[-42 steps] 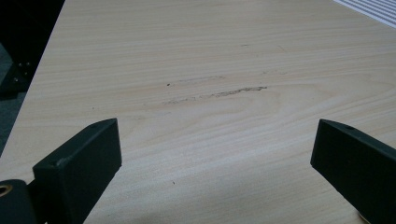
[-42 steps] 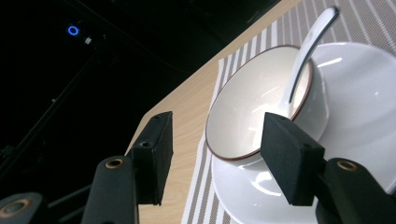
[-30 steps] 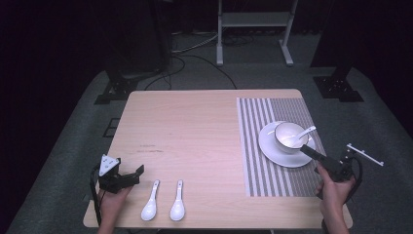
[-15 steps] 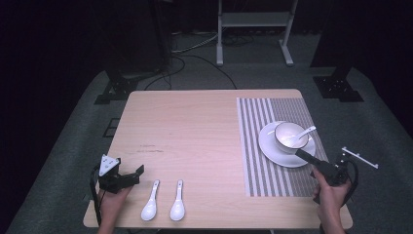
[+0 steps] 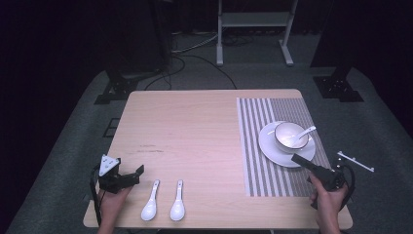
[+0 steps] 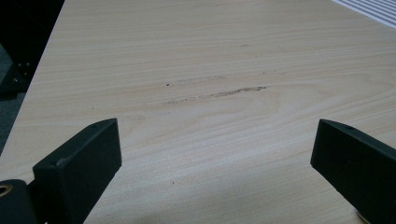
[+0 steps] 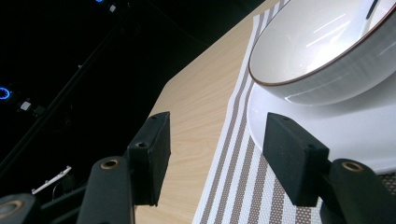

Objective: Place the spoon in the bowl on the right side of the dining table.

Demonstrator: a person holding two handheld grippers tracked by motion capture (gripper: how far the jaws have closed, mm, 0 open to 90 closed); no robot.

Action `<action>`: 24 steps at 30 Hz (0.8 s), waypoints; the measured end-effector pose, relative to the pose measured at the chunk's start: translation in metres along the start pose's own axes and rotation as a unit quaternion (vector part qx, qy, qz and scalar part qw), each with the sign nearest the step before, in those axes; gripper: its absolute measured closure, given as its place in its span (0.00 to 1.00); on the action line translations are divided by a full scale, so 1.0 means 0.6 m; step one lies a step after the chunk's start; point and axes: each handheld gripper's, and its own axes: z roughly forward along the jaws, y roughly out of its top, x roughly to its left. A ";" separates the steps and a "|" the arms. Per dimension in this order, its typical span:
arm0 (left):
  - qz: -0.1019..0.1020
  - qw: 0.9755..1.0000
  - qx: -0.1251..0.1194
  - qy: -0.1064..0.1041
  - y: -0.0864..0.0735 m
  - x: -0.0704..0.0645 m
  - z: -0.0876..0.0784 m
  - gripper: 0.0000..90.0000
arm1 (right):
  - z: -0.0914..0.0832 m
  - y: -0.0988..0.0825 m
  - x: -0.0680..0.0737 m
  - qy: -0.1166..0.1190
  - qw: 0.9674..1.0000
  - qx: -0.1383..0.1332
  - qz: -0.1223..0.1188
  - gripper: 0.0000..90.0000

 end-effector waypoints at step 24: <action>0.000 1.000 0.000 0.000 0.000 0.000 0.000 0.01 | -0.007 -0.058 -0.015 0.025 0.999 0.020 0.013 0.45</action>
